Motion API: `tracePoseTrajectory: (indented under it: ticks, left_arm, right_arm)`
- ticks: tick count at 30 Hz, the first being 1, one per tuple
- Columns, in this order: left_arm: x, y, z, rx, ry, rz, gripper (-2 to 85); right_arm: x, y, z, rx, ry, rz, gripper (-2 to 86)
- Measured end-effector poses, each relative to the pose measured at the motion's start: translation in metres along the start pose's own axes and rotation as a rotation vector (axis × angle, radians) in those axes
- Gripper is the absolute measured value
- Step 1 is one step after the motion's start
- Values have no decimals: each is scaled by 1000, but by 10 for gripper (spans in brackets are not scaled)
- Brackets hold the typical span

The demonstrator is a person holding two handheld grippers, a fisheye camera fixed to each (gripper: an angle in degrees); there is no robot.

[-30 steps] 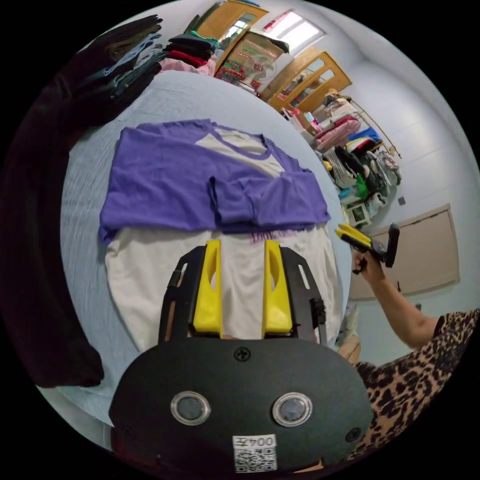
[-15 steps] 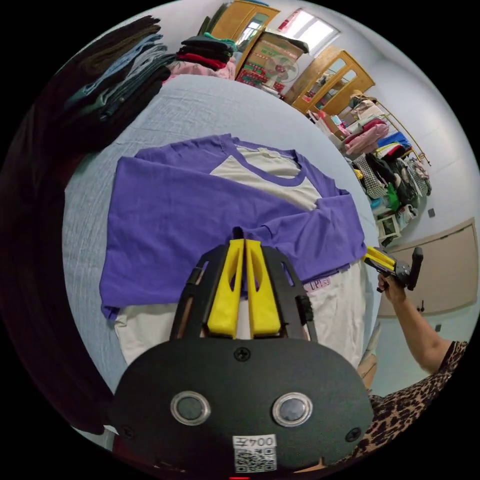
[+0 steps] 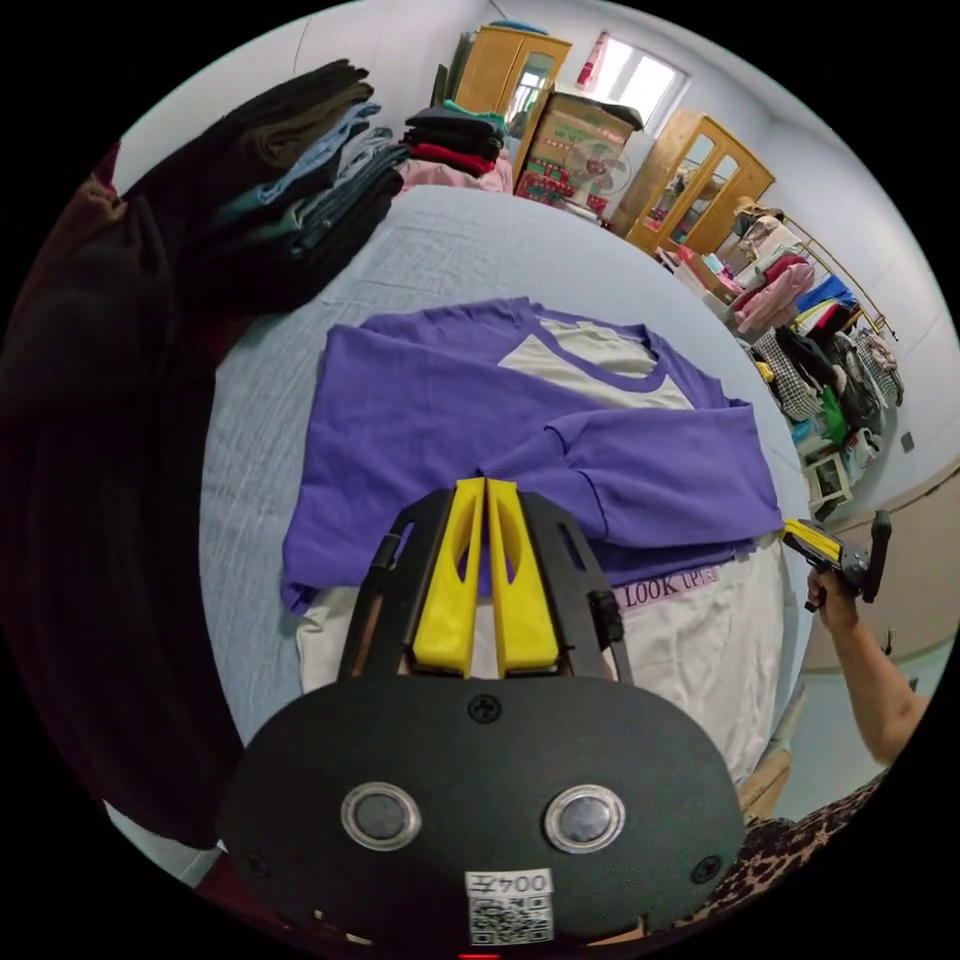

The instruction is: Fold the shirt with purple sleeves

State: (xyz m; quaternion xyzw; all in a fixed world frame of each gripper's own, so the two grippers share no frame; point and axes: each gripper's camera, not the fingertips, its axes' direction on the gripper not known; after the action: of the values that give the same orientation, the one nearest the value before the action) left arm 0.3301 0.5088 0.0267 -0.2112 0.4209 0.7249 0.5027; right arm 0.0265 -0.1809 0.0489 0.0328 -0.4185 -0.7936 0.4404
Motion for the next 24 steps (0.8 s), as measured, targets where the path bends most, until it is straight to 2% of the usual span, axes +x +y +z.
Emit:
tracePoseTrajectory:
  ticks: [7, 10, 16, 20, 24]
  left_arm:
    - [-15, 0, -11, 43, 107, -52, 59]
    - [-16, 13, -11, 24, 130, 8, 67]
    - [11, 17, 26, -28, 148, 122, 77]
    - [35, -6, 51, -28, 149, 165, 70]
    - [48, -23, 67, -35, 155, 174, 27]
  right_arm:
    - [35, 3, 26, -8, -39, 74, 63]
    - [41, 7, 27, -2, -6, 80, 62]
    - [40, 5, 19, 14, -127, 86, 76]
    - [11, -3, 31, -142, -233, 61, 82]
    - [-16, -2, 57, -319, -214, 19, 87]
